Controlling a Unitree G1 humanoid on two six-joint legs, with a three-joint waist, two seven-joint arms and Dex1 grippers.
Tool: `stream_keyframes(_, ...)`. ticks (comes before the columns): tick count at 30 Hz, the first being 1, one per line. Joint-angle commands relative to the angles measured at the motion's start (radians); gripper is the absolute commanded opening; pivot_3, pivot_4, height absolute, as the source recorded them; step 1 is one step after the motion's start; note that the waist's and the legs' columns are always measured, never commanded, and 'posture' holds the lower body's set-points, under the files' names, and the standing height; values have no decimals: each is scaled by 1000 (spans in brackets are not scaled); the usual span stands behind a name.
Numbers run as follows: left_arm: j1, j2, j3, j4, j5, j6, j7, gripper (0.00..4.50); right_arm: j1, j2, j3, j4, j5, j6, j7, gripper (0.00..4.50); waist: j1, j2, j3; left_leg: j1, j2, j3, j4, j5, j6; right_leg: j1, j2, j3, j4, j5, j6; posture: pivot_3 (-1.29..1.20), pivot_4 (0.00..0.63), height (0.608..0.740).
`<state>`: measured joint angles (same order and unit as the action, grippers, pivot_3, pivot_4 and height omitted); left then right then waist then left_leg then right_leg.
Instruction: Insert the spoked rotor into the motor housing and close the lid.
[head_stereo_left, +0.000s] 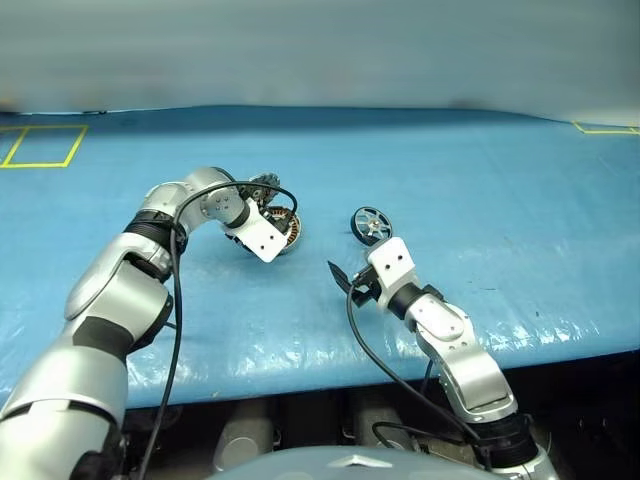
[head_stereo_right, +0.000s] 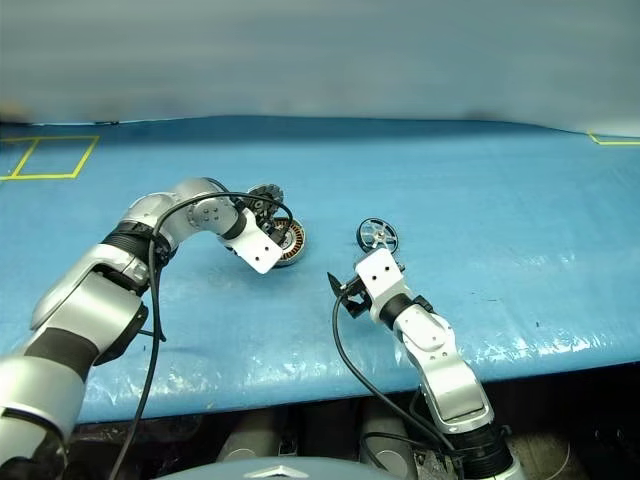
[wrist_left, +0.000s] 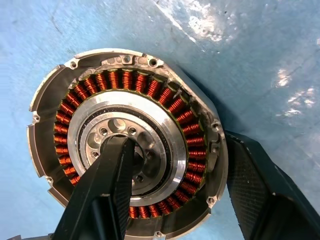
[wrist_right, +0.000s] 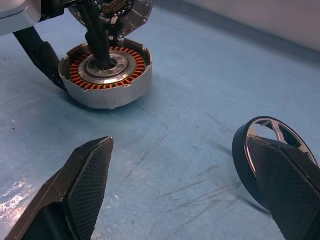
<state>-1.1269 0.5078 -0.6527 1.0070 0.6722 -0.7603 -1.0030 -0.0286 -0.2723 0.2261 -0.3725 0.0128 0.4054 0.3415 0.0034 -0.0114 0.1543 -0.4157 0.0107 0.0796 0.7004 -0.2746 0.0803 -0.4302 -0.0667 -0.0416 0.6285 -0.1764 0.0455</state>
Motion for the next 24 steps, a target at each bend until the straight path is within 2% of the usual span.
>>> stream_keyframes(1, -52, -5, -12, -59, 29, -82, 76, 2284, 11, -17, -16, -61, 4, 6, 11, 4500, 1, 0, 0, 0, 0, 0, 0, 0, 0, 0, 0, 0, 0, 0, 0, 0, 150, 740)
stream_keyframes(10, -8, -3, -22, -137, -51, -188, -28, 2284, 85, -70, -38, -114, 14, 50, 31, 4500, 0, 0, 0, -2, 0, 2, 0, 0, 0, -2, -1, 0, -2, 2, 5, 0, 150, 740)
stream_keyframes(19, 82, 28, -22, -271, -214, -182, -226, 2284, 114, -79, -49, -140, 14, 70, 31, 4500, -6, 0, 0, -1, 0, 3, 1, 0, 0, -2, -1, 1, -1, 0, 0, 0, 150, 740)
stream_keyframes(24, 118, 41, -31, -311, -231, -178, -262, 2284, 115, -78, -47, -146, 13, 79, 32, 4500, -6, 0, 0, -1, 0, 3, 1, 0, 0, -1, -1, 1, -1, 0, 0, 0, 150, 740)
